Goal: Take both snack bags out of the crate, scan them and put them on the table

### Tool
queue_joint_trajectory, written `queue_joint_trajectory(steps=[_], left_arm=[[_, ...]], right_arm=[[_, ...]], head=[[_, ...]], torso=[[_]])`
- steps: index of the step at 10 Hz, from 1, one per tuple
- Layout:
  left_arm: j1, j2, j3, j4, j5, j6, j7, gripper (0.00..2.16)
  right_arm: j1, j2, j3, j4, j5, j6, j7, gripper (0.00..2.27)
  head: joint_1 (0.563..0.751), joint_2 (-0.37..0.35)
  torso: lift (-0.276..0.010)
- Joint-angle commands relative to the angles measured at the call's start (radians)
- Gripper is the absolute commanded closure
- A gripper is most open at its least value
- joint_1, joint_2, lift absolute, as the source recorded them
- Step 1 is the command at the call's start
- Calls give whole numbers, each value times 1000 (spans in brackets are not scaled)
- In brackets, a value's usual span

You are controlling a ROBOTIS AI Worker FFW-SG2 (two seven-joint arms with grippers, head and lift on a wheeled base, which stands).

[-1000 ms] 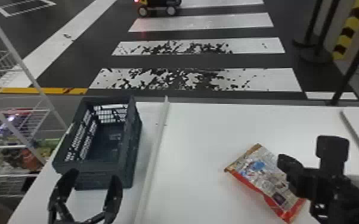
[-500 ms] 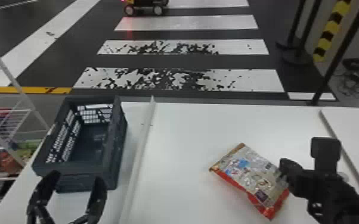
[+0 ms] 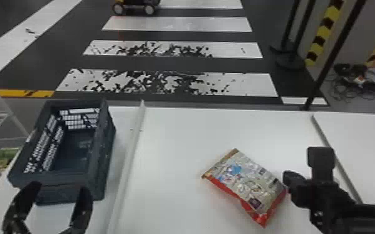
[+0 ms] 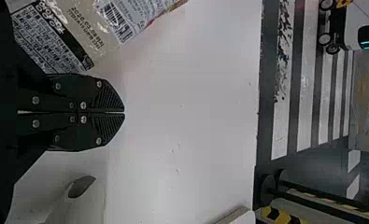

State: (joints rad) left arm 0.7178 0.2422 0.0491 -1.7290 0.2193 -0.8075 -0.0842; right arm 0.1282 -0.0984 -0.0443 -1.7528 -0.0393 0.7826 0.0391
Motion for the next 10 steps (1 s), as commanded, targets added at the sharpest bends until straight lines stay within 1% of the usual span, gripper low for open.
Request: queue_joint_trajectory(steps=[1,4,6,8,10], left_arm=[[-1,-1,0,2,0,0,0,140],[-3,-3,0,5,2,0,1,140],[-3,-3,0,8,3,0,1,140],[-4,-3,0,11,3,0,1,140],[-6,-3,0,14,3,0,1,140]], right_arm=[[7,-4,-2,3,7,21,5,2260],[47,-3,-11,-27,-14,36,21,2260],[90,0,-9,-77,-16,42,21,2260],[131,3,-9,-142,-22,85,21,2260],[163,5,-12,-188,-53,110,28,2260]], head=[[695,16],[695,14],[695,20],[695,29],[695,38]], torso=[[-94],[-94],[-94],[-94],[-94]])
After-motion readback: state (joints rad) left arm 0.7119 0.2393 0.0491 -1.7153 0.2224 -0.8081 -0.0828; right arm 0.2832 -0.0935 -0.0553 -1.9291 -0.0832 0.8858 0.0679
